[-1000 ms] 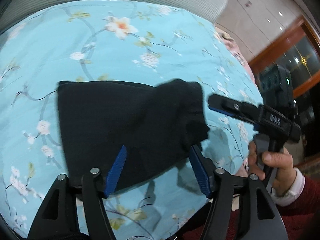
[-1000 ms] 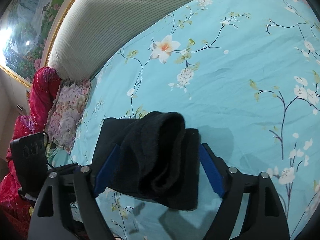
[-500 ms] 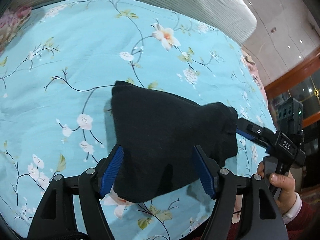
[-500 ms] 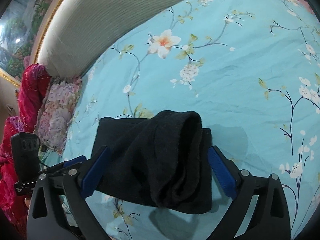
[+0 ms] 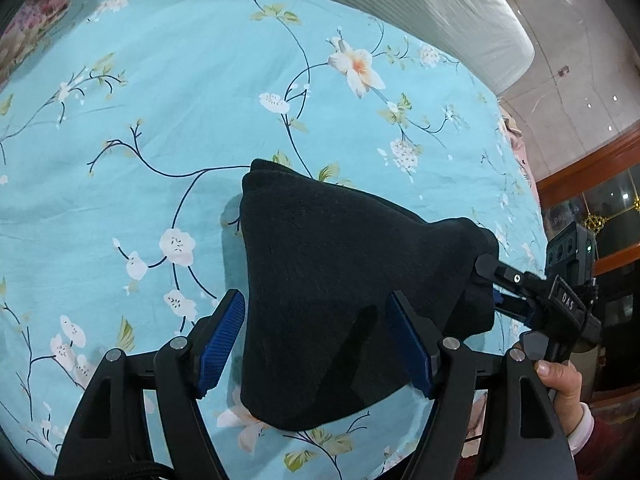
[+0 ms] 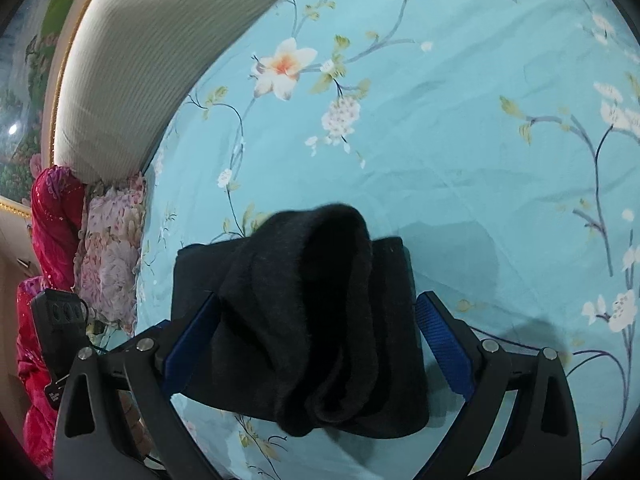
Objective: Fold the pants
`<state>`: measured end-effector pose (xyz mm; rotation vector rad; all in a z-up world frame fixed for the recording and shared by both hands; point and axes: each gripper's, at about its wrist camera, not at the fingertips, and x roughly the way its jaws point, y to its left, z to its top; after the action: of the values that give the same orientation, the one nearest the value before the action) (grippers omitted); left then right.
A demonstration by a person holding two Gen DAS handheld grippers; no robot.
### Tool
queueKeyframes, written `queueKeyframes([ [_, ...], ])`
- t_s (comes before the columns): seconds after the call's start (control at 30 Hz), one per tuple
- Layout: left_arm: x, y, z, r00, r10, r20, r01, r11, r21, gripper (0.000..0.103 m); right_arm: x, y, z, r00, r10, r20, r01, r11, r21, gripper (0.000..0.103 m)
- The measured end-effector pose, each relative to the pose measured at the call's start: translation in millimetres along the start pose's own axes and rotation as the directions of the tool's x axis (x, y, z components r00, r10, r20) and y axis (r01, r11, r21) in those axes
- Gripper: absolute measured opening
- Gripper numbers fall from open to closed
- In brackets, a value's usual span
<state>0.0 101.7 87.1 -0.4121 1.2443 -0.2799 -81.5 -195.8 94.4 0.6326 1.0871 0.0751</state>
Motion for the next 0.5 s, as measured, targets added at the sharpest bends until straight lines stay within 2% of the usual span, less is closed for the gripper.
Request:
queueKeyframes([
  [0.2, 13.6, 6.2, 2.1, 1.000, -0.005, -0.030, 0.004, 1.000, -0.027, 0.075, 10.6, -13.7, -10.7, 0.999, 0.014, -0.038, -0.014, 1.000, -0.001, 0.096],
  [0.27, 17.6, 8.0, 2.6, 0.999, -0.006, -0.038, 0.005, 0.999, -0.033, 0.075, 11.8, -20.6, -13.3, 0.998, 0.045, -0.040, -0.044, 0.999, 0.015, 0.080],
  [0.3, 17.7, 8.0, 1.8, 0.999, -0.005, -0.040, 0.004, 0.999, -0.033, 0.076, 12.6, -25.7, -14.4, 0.997, 0.060, -0.044, -0.058, 0.998, 0.032, 0.078],
  [0.37, 22.1, 8.6, 2.2, 0.999, 0.000, -0.051, -0.002, 0.999, -0.034, 0.076, 13.2, -34.3, -16.0, 0.996, 0.079, -0.043, -0.077, 0.996, 0.054, 0.066],
  [0.4, 23.3, 8.8, 1.9, 0.999, 0.001, -0.054, -0.003, 0.999, -0.035, 0.076, 12.9, -38.9, -16.4, 0.995, 0.093, -0.044, -0.090, 0.994, 0.062, 0.064],
  [0.47, 27.4, 10.4, 2.1, 0.998, -0.001, -0.064, -0.002, 0.999, -0.042, 0.076, 11.1, -43.6, -17.7, 0.993, 0.113, -0.046, -0.110, 0.992, 0.060, 0.051],
  [0.5, 29.7, 10.8, 2.0, 0.998, -0.003, -0.069, 0.000, 0.999, -0.047, 0.076, 10.3, -44.9, -18.4, 0.991, 0.122, -0.047, -0.119, 0.991, 0.057, 0.049],
])
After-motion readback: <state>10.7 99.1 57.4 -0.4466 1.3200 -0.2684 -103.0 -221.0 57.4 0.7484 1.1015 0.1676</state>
